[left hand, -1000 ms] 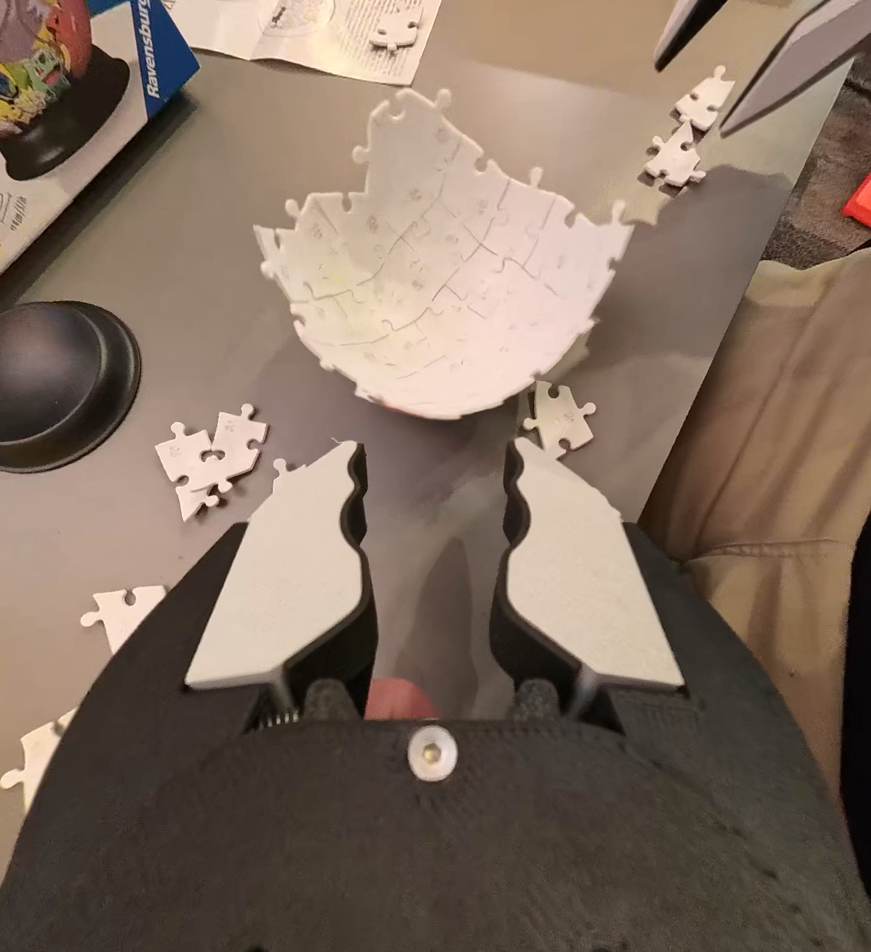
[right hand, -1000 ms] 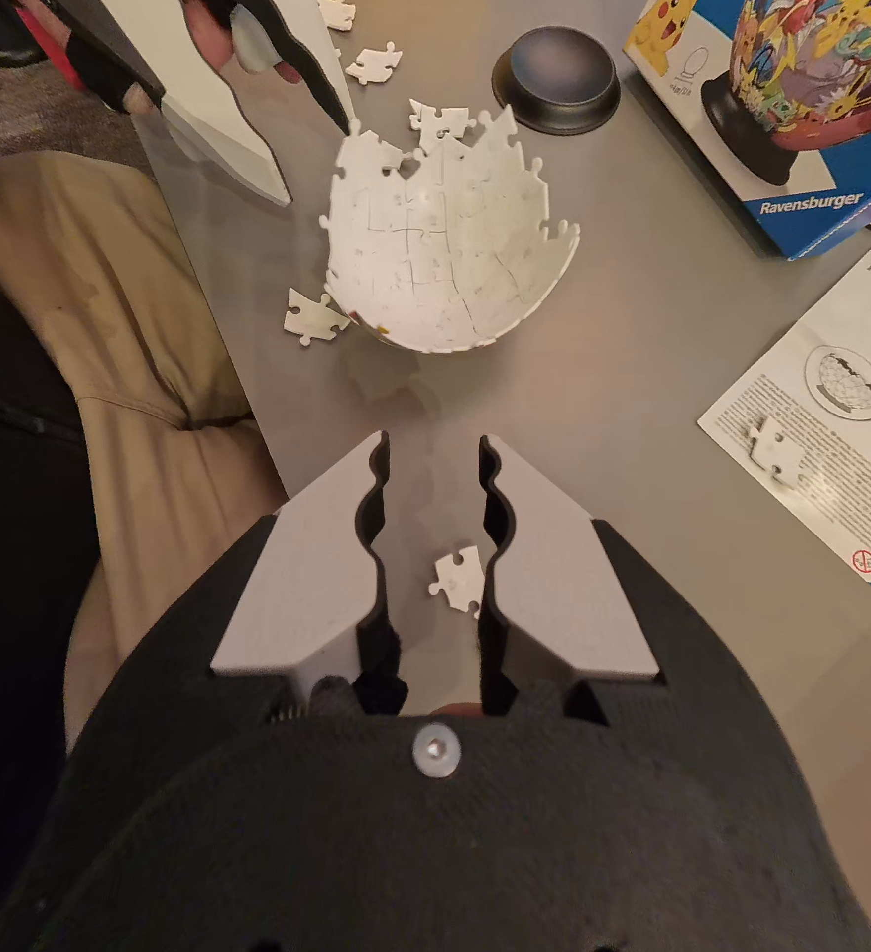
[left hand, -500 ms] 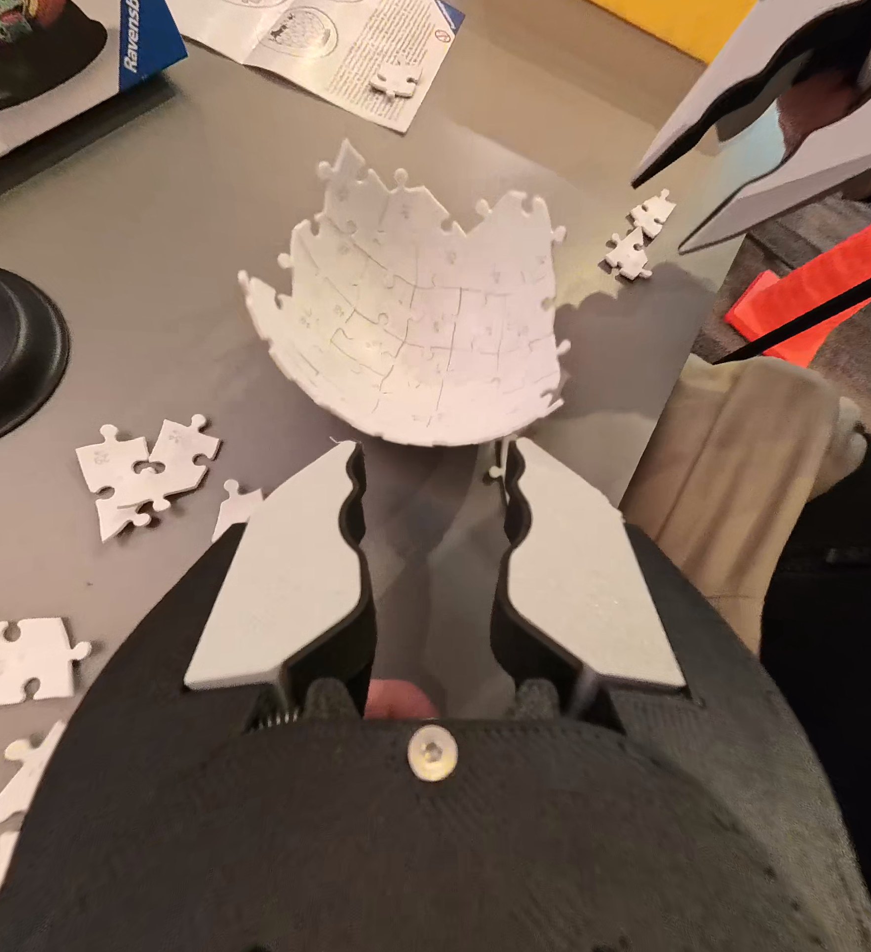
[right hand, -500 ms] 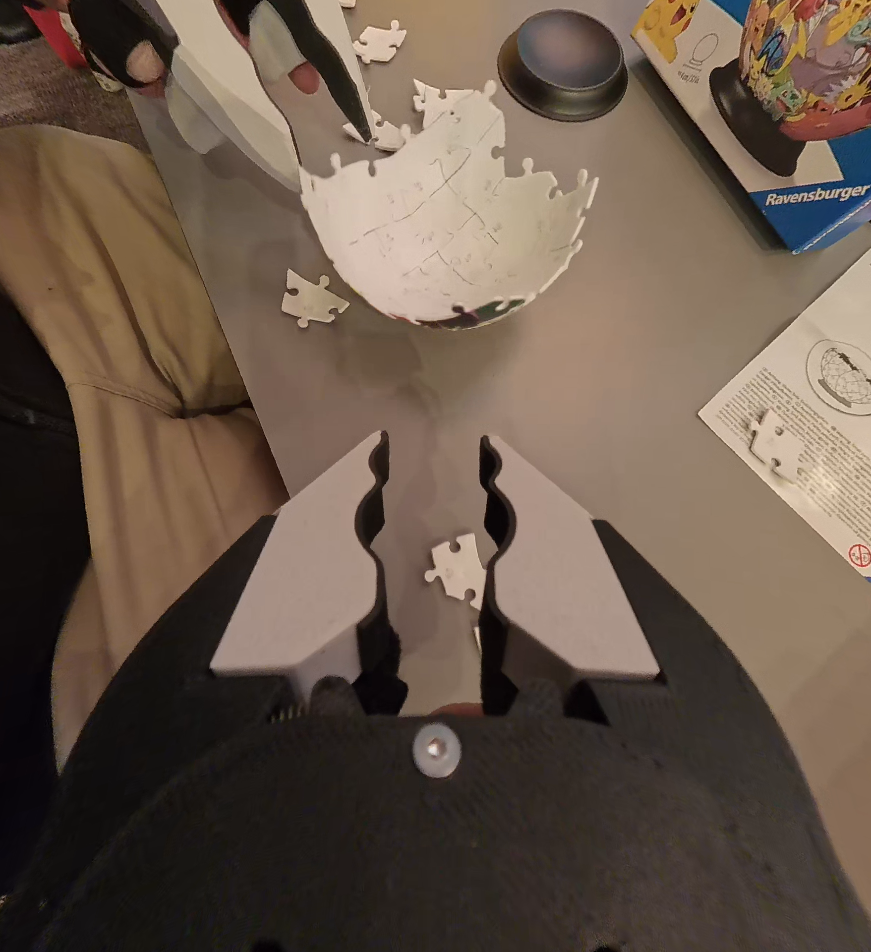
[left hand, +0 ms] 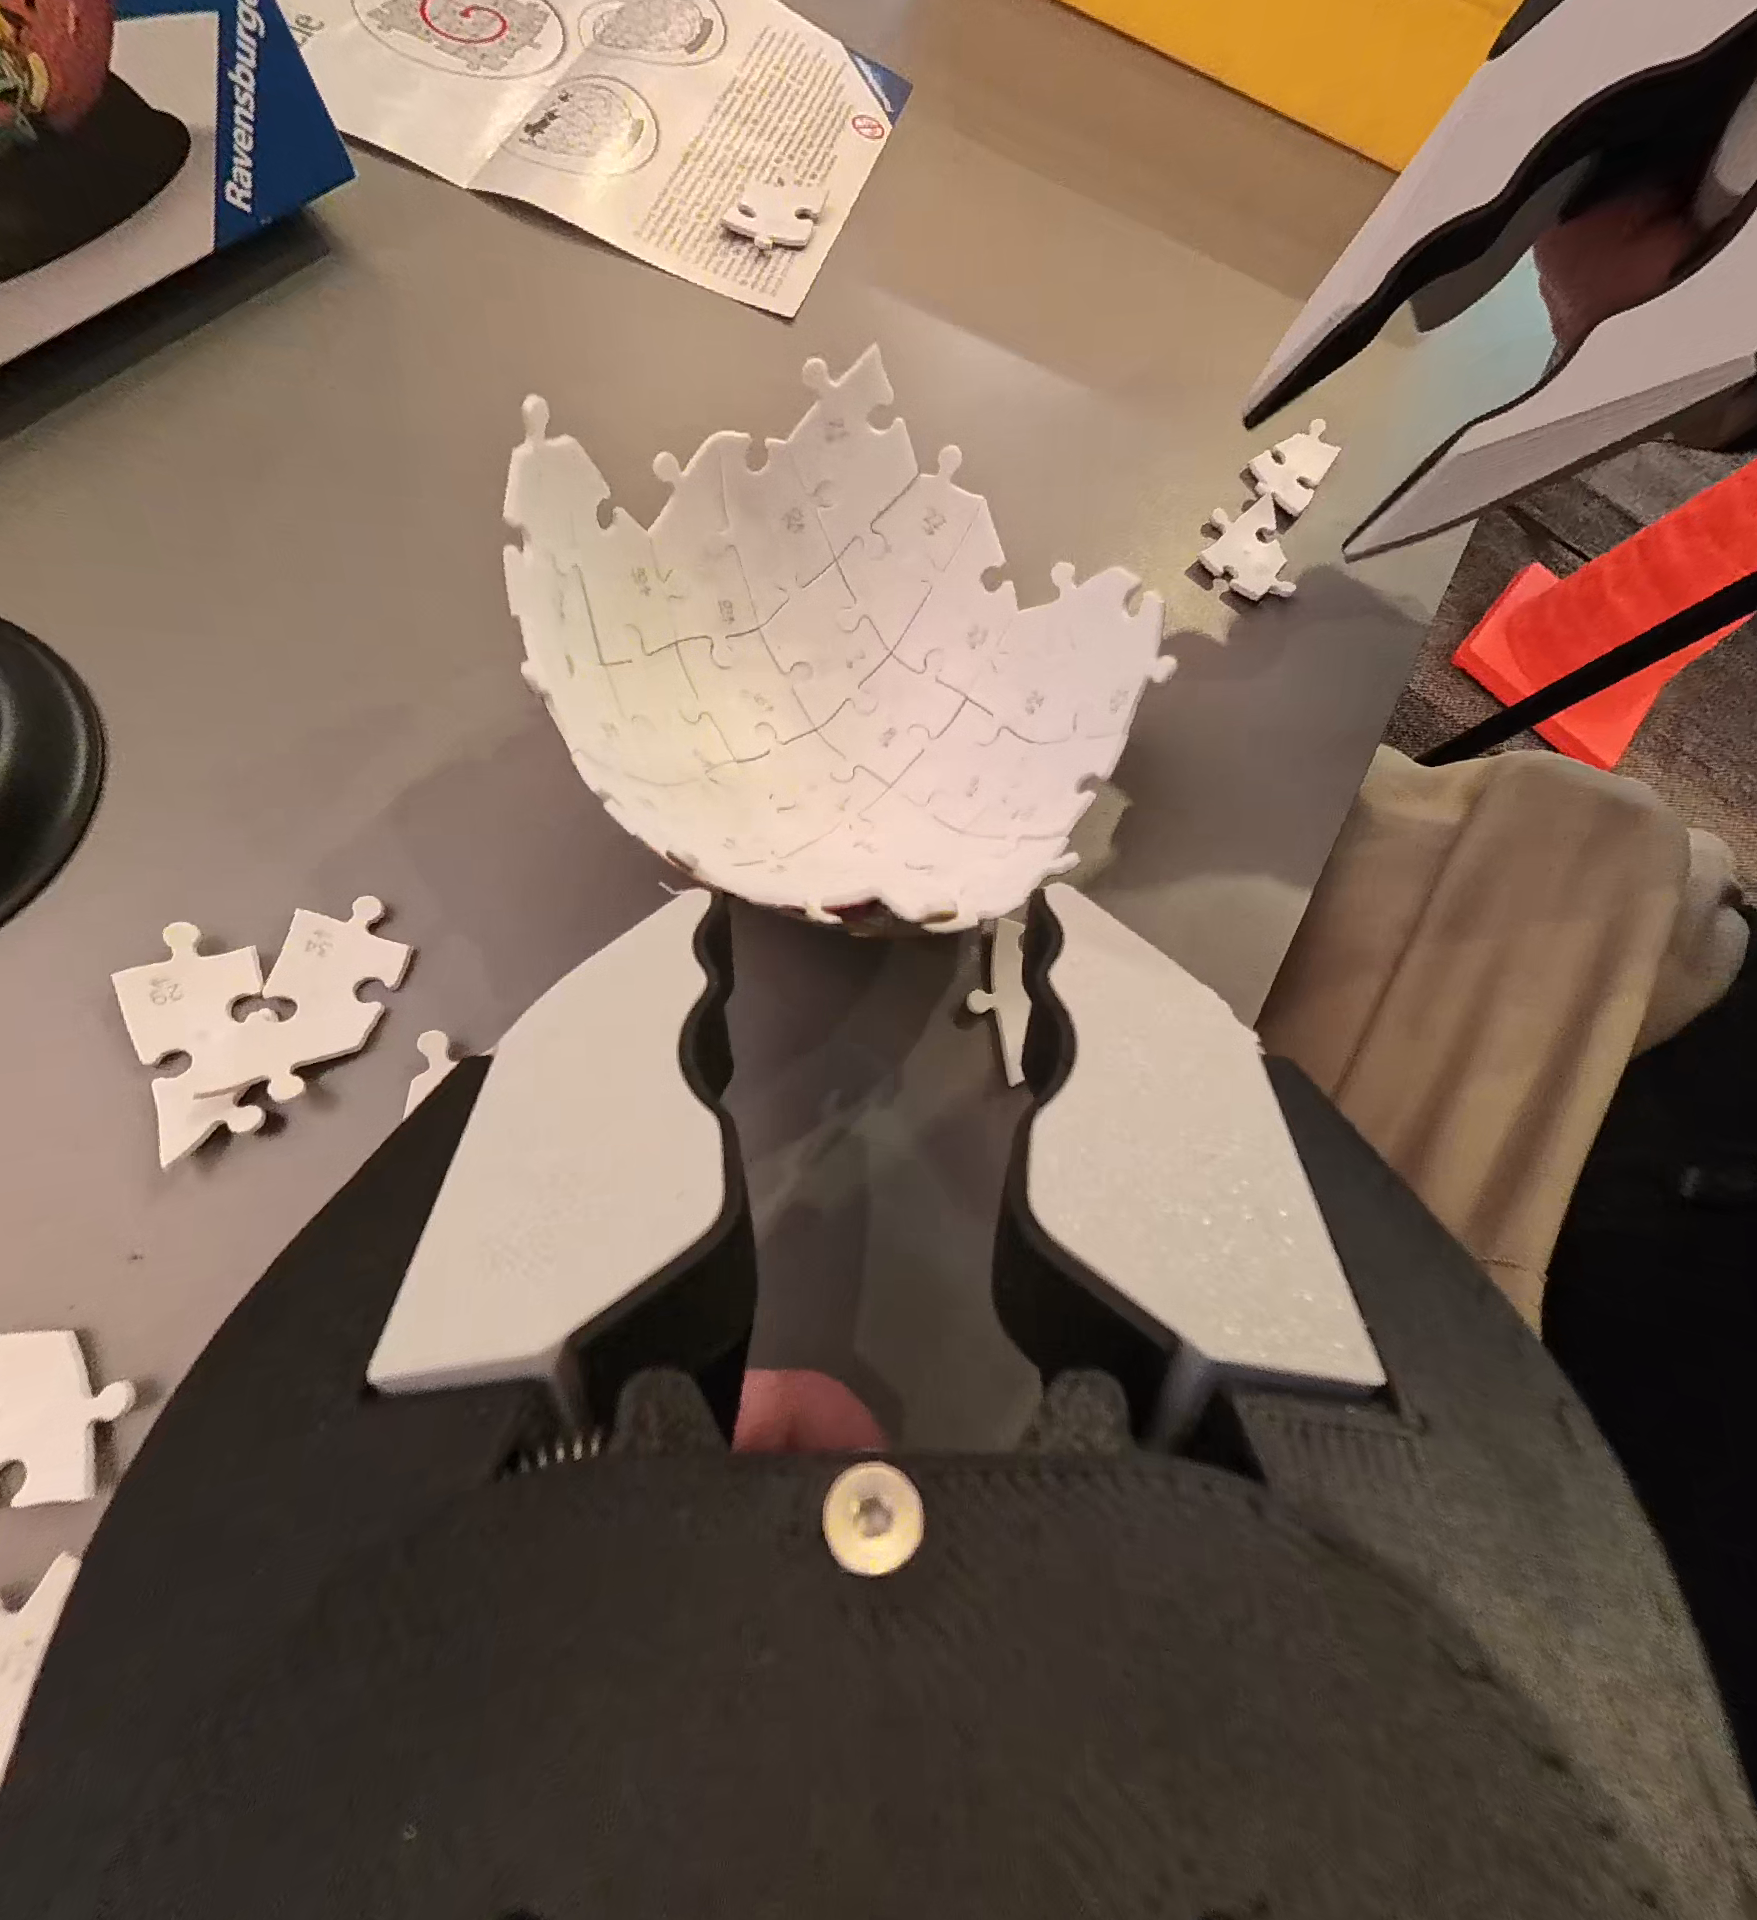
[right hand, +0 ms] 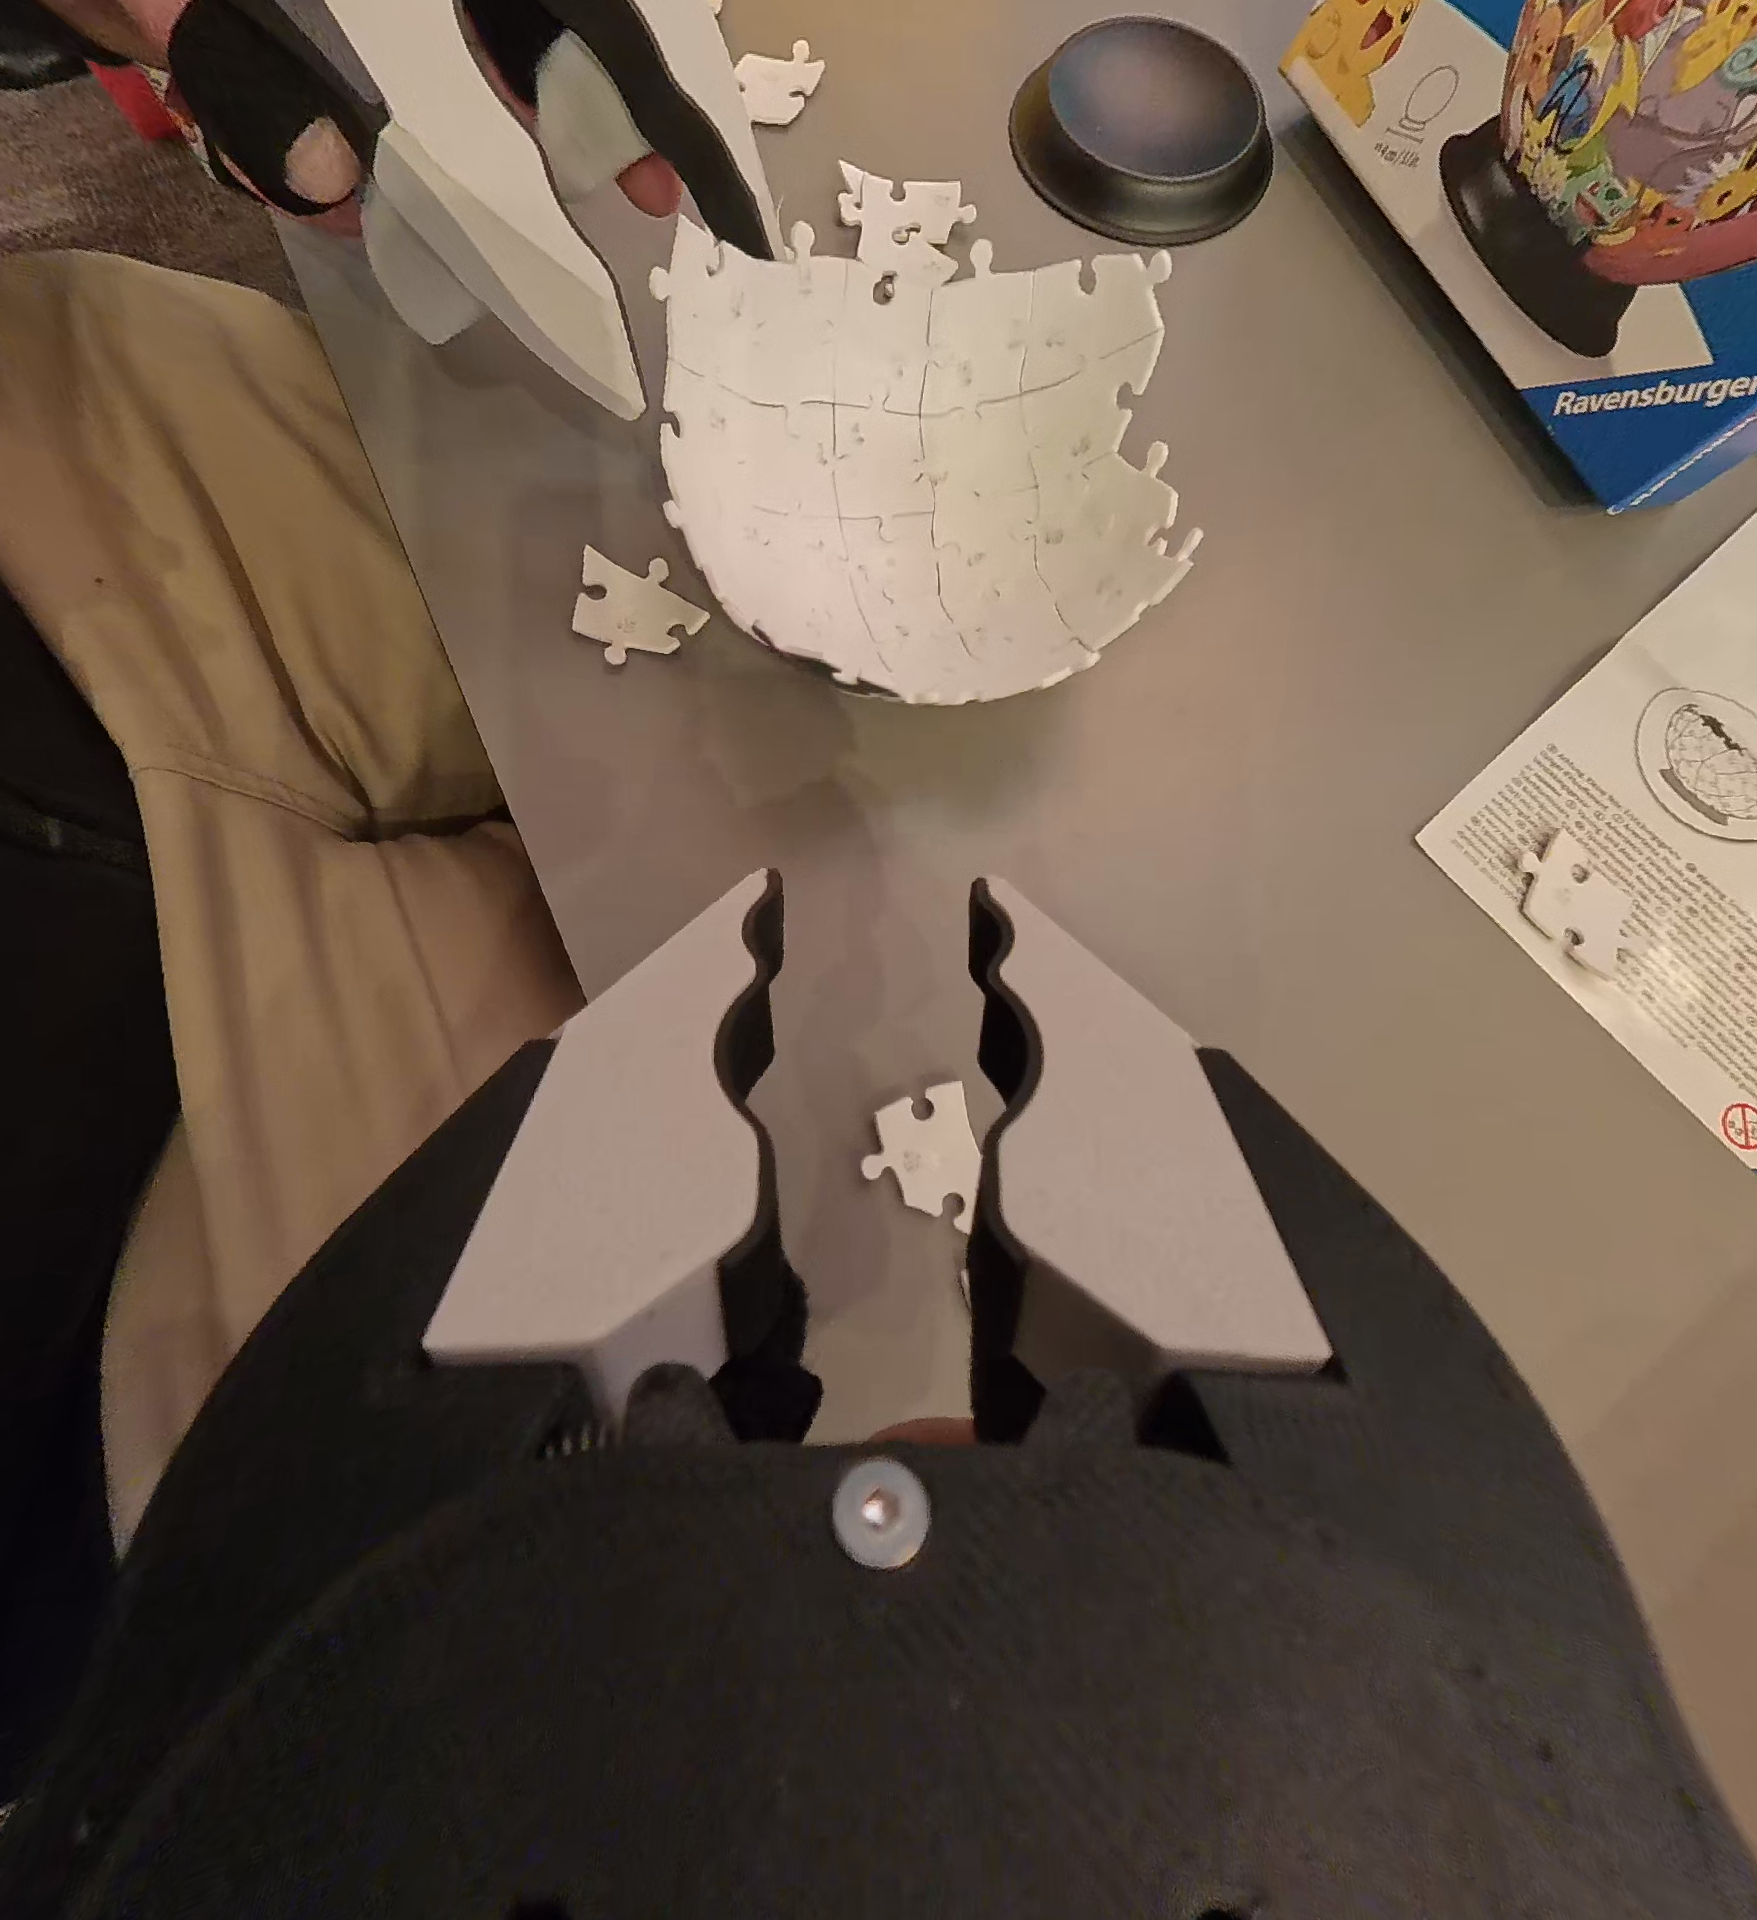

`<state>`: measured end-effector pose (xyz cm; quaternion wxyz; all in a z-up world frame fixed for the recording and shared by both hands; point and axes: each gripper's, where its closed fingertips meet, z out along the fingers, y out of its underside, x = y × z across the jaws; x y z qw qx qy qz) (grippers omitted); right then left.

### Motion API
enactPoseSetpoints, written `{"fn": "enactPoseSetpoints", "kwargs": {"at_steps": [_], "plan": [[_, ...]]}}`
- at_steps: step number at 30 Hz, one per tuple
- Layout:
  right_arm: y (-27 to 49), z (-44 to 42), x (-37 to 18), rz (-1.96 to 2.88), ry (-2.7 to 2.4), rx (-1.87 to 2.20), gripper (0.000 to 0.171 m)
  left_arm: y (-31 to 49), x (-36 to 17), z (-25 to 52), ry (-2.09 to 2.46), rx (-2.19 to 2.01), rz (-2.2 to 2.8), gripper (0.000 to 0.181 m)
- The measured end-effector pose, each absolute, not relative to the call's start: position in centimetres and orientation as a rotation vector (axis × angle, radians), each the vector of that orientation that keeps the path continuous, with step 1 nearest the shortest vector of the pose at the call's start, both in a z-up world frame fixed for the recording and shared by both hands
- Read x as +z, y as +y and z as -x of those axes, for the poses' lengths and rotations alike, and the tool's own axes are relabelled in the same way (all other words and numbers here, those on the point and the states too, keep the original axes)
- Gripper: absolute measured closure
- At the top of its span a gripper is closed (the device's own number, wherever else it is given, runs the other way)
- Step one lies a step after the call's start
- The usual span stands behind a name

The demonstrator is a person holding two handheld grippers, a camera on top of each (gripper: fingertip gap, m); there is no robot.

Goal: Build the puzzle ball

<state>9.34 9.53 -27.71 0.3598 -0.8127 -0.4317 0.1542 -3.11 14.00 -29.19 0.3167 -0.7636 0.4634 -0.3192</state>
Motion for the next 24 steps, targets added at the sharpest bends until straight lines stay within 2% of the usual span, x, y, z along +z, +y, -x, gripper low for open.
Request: {"fn": "enactPoseSetpoints", "kwargs": {"at_steps": [24], "plan": [[10.4,-12.4,-27.9,2.151,-1.012,0.345,0.136,12.7,-29.3,2.2,1.306,-0.799,1.962,0.127]]}}
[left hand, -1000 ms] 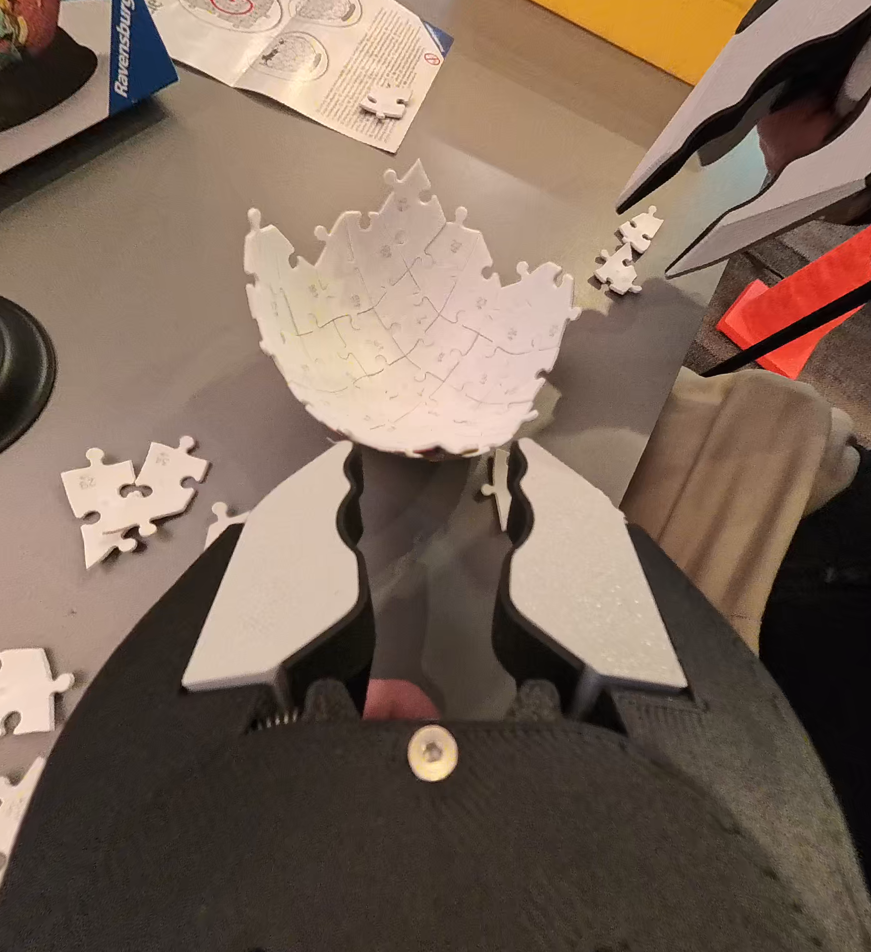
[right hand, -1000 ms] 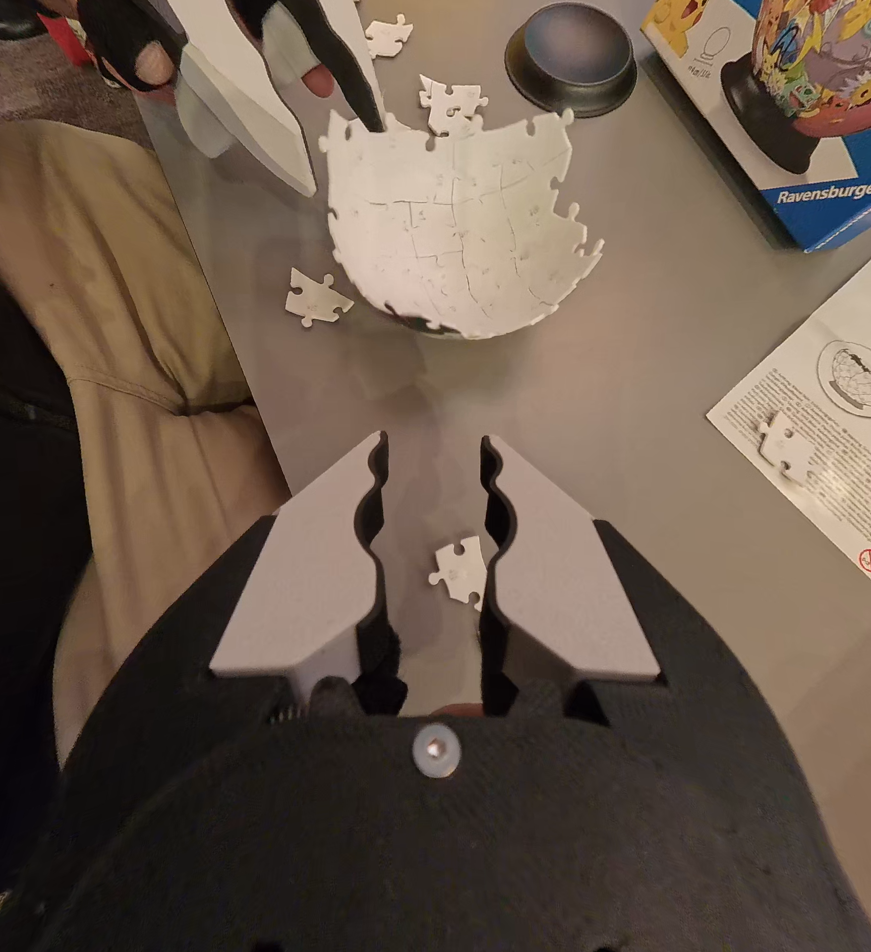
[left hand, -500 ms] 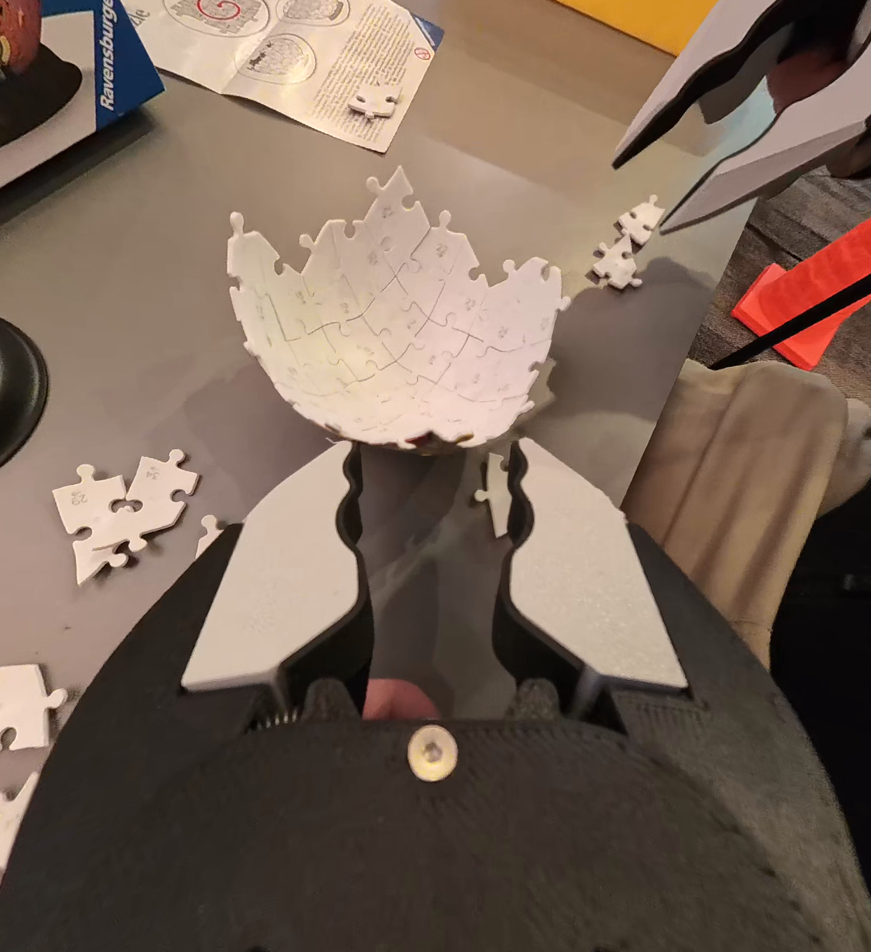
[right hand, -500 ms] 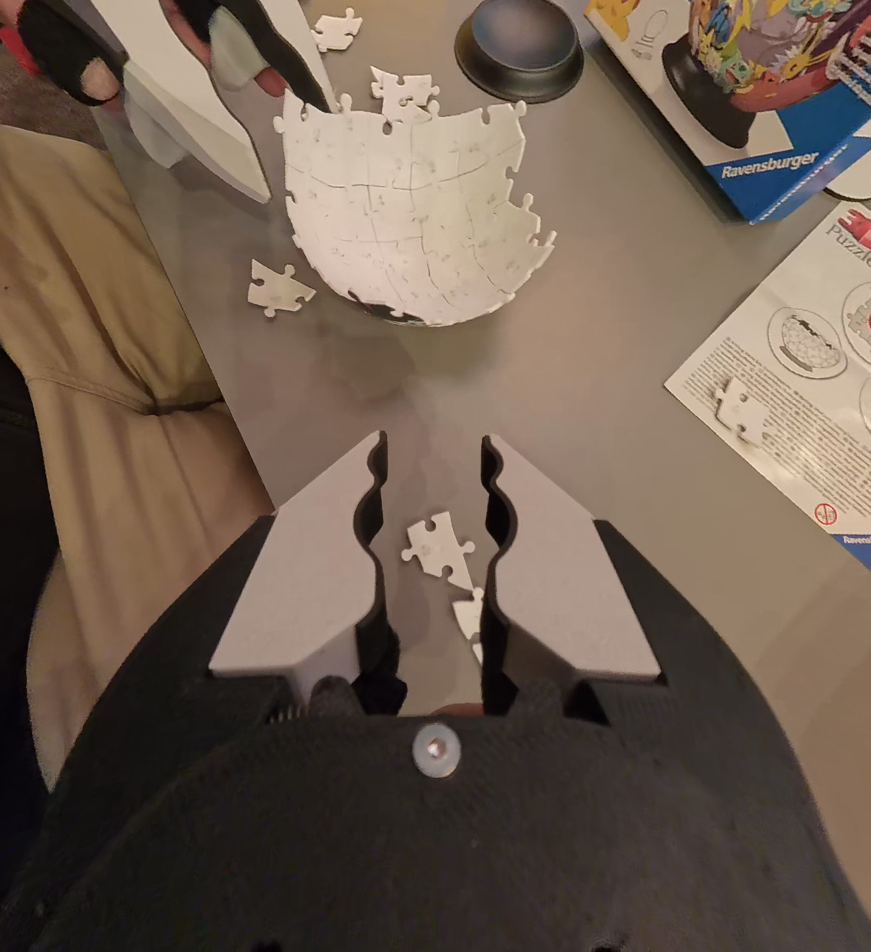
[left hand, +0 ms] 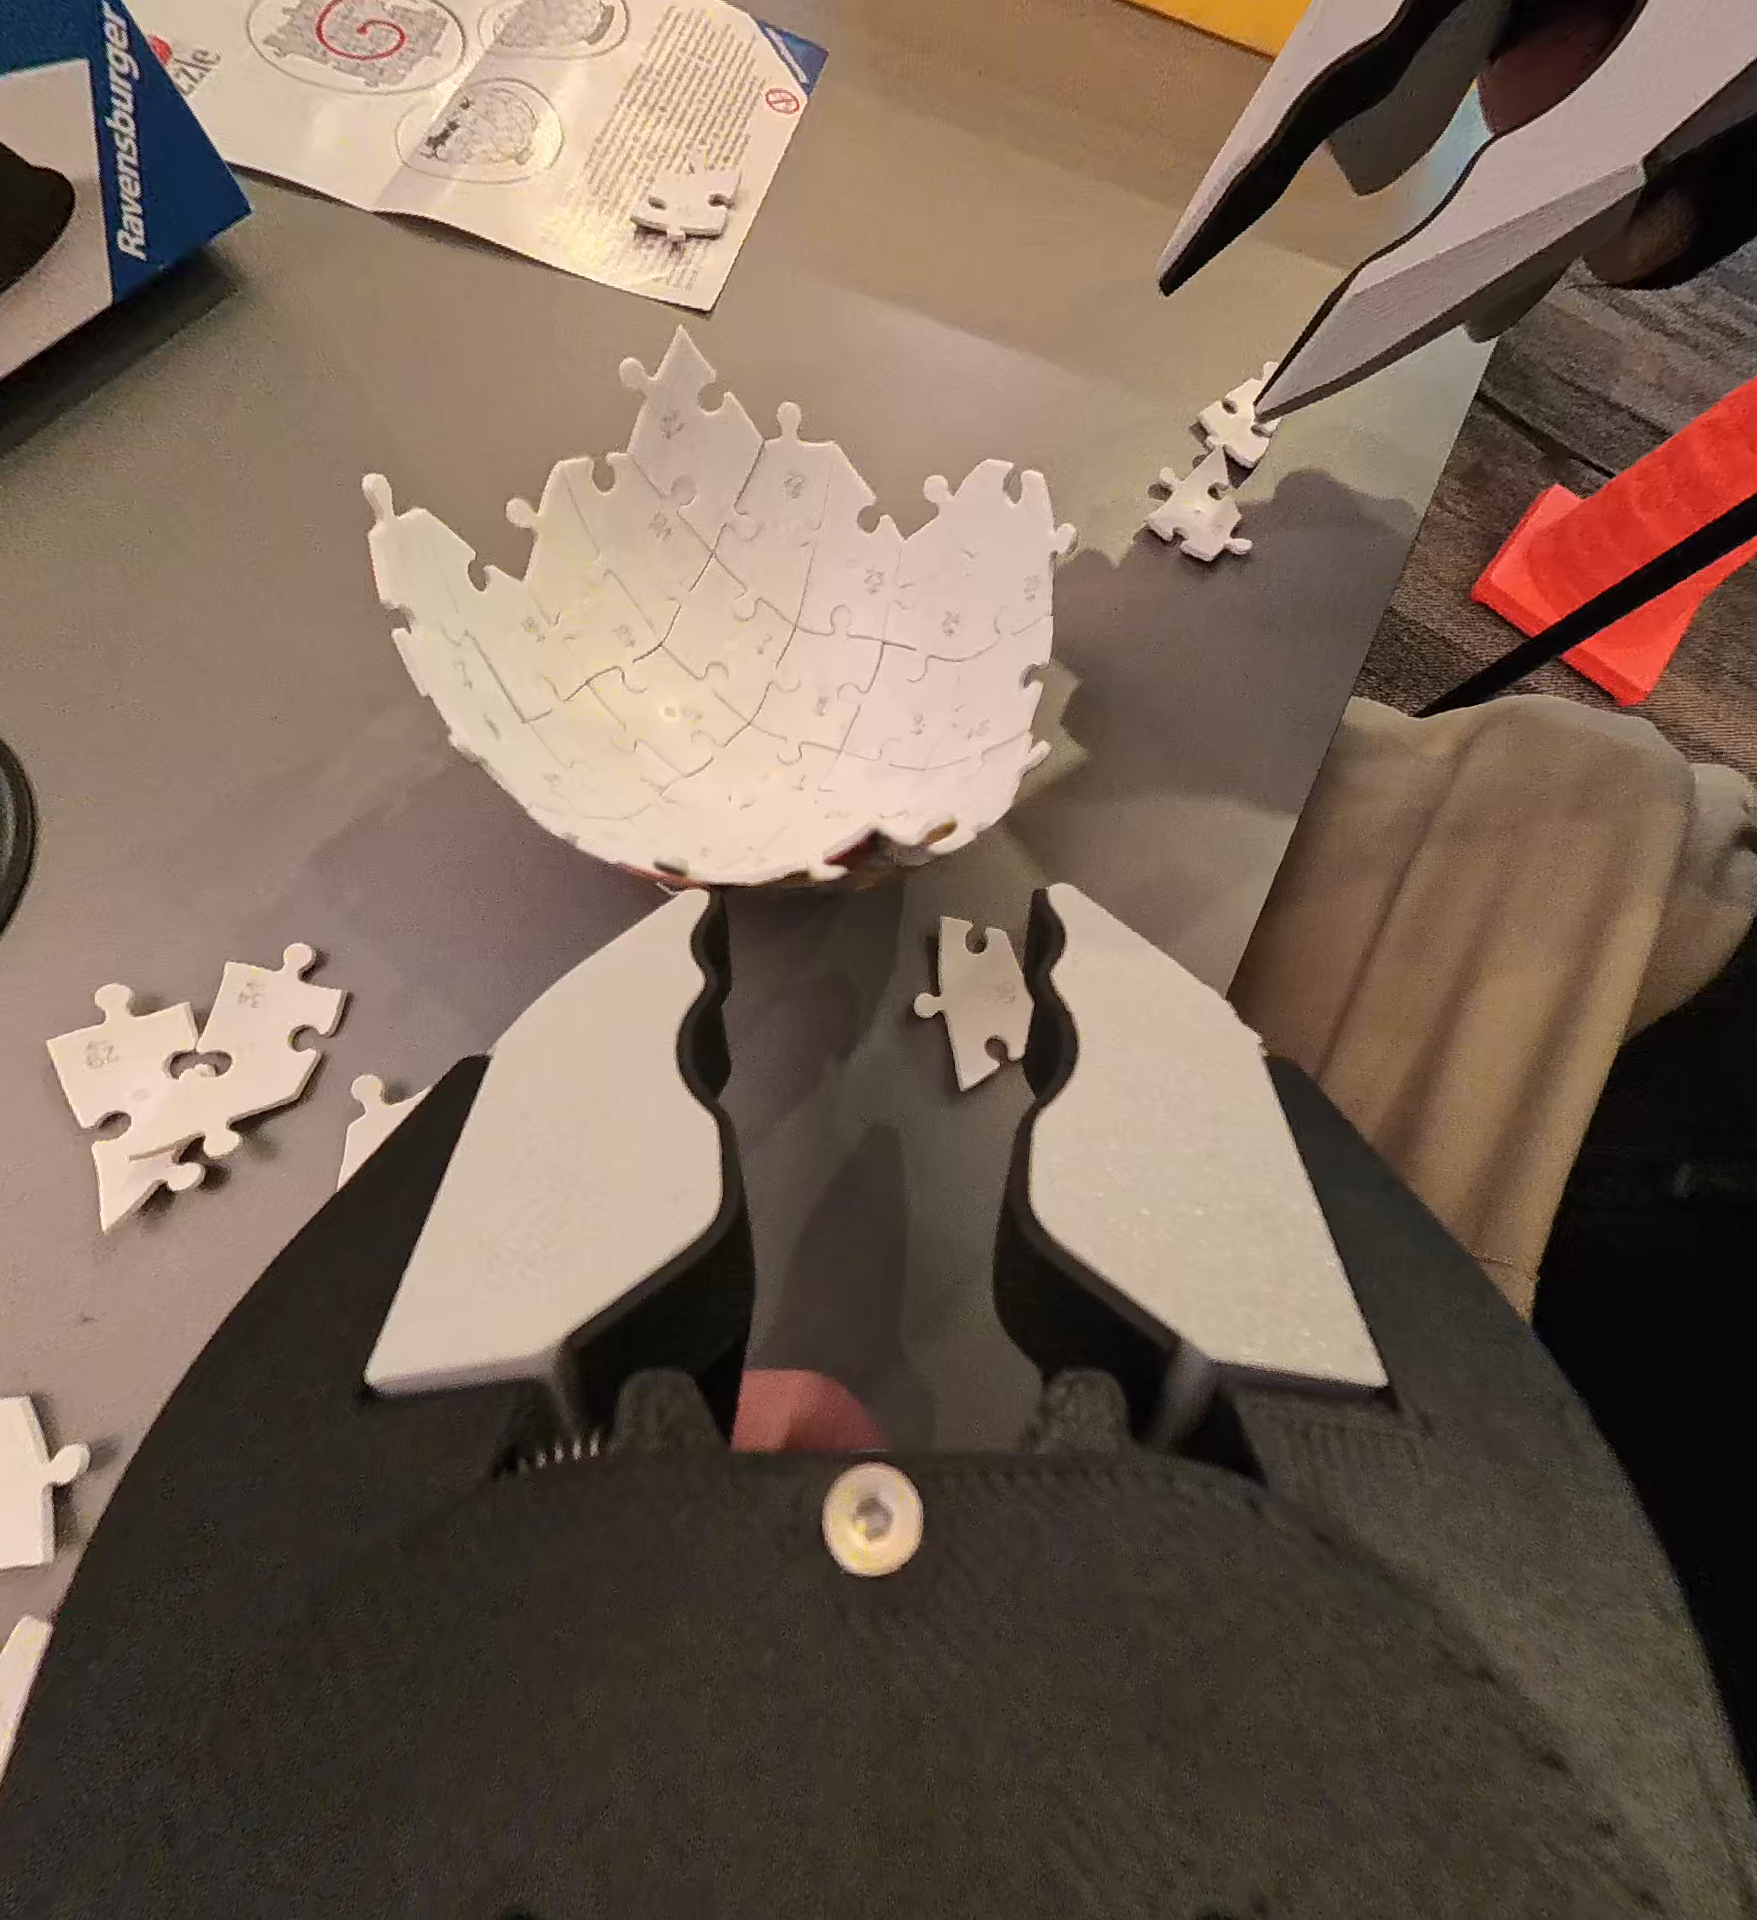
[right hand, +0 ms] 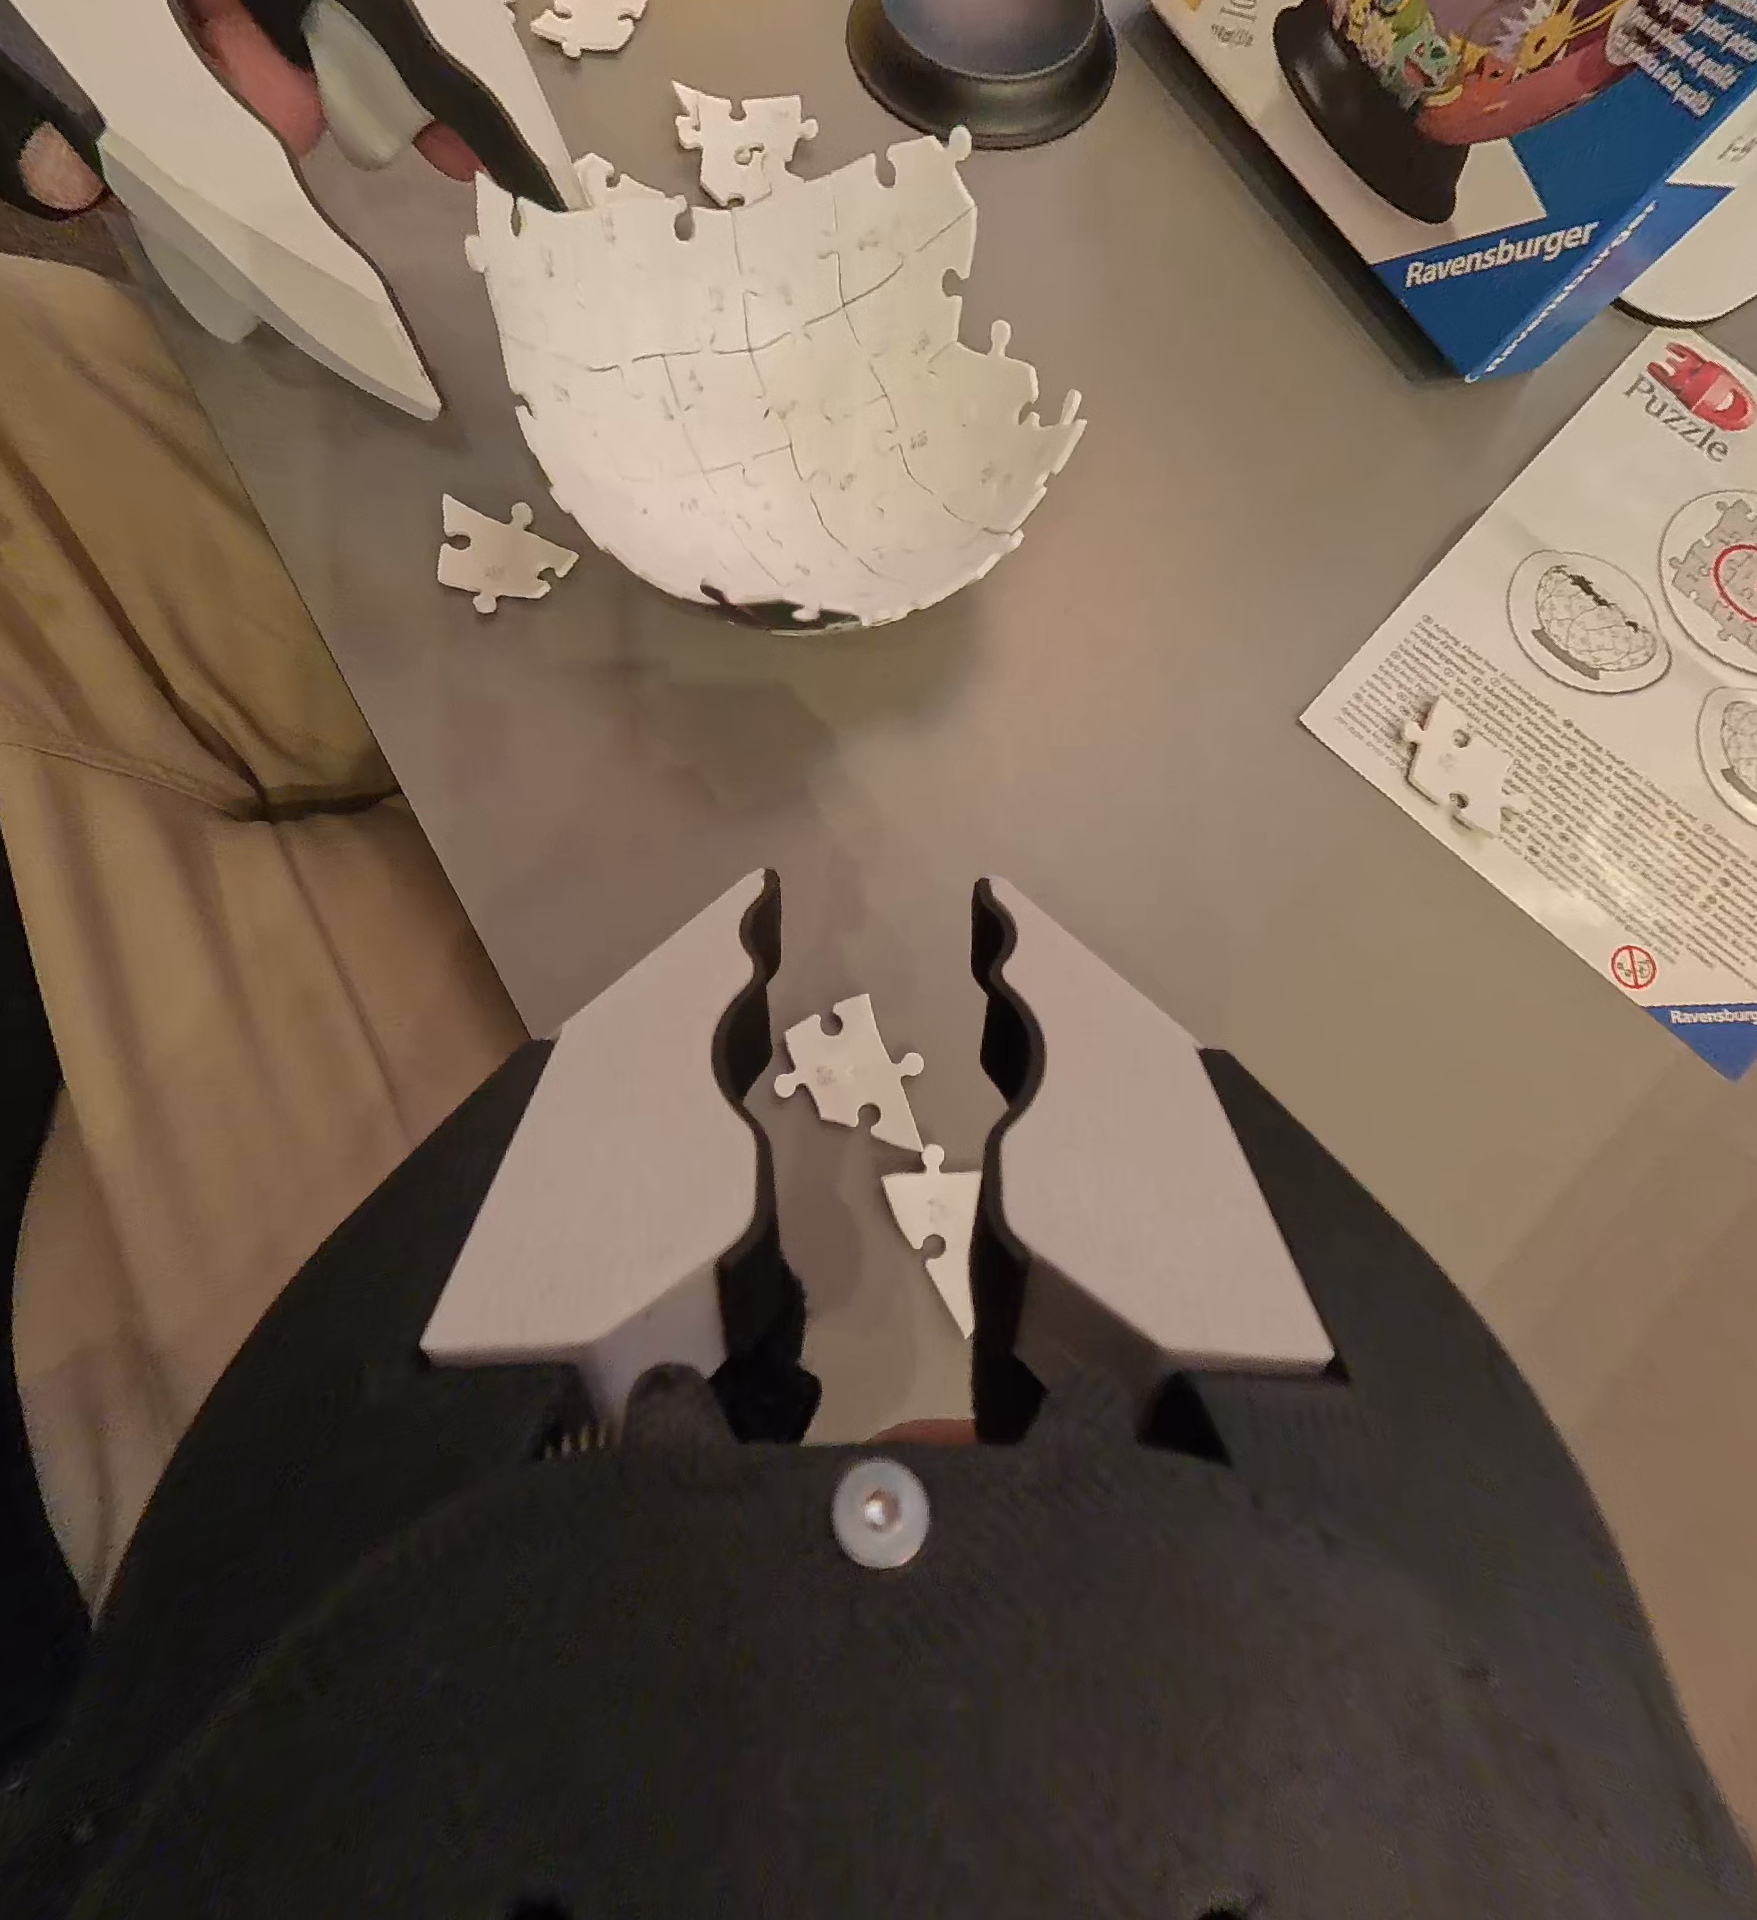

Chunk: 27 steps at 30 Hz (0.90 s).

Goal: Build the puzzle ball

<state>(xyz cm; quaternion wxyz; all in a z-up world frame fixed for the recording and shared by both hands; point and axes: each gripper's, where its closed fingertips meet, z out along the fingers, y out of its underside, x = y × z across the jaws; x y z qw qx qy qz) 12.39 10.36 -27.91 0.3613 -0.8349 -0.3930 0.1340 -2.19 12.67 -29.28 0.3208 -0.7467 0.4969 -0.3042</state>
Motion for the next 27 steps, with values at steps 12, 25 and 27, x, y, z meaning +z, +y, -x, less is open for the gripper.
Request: {"fn": "enactPoseSetpoints", "kwargs": {"at_steps": [12,25,27], "plan": [[10.2,-12.2,-28.7,2.171,-1.034,0.35,0.136,11.0,-30.0,0.9,1.431,-0.728,1.9,0.127],[10.1,-11.9,-29.3,2.186,-1.042,0.371,0.136,9.9,-30.7,-0.2,1.508,-0.686,1.856,0.127],[10.2,-12.0,-29.3,2.191,-1.037,0.372,0.136,9.9,-30.7,-0.2,1.514,-0.679,1.854,0.127]]}}
